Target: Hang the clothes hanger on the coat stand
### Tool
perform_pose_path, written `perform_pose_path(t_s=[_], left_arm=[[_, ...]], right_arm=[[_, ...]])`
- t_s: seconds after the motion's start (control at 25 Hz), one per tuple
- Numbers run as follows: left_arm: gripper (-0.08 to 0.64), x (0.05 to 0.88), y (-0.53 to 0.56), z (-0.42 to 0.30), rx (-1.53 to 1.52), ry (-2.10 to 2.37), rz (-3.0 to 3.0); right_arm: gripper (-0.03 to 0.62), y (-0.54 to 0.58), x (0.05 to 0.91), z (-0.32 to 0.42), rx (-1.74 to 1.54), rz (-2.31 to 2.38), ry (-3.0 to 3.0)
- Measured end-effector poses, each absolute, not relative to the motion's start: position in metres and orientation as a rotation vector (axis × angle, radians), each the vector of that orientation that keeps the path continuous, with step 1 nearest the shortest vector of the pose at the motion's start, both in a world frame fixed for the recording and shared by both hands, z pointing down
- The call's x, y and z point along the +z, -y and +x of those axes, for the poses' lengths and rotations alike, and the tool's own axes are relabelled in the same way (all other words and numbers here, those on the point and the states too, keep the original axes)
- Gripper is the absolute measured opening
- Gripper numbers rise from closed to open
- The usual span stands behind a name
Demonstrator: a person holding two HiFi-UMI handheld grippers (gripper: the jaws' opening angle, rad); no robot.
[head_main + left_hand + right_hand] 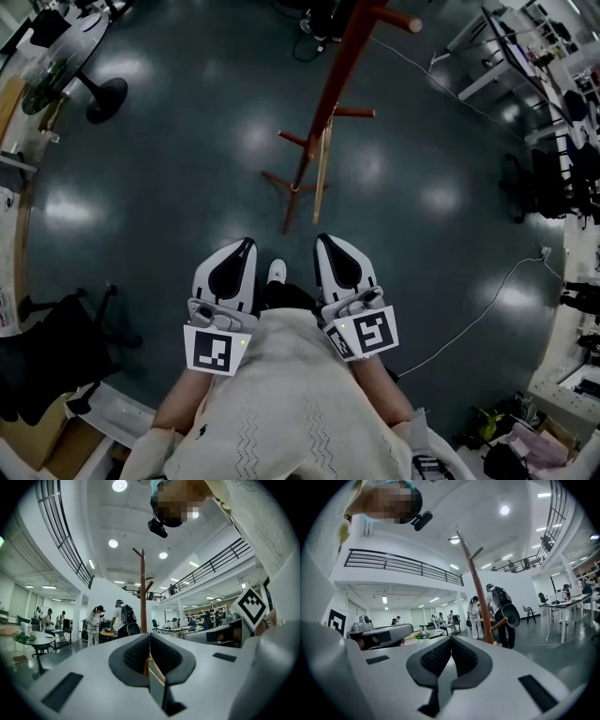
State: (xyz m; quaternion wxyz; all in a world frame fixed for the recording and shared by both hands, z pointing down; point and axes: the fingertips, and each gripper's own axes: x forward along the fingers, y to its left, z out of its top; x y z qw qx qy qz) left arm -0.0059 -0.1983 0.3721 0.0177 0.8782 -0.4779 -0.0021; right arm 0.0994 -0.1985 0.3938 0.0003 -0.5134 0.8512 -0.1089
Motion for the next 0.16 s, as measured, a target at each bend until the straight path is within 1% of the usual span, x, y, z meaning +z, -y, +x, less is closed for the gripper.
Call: perform_pose_path(t_s=[0.16], left_arm=[[0.014,0.3734,0.2018,0.0002,-0.008,1.489,2.728]], right_arm=[[0.020,0.2015,0.3976,0.1035,-0.336,-1.612,-2.696]])
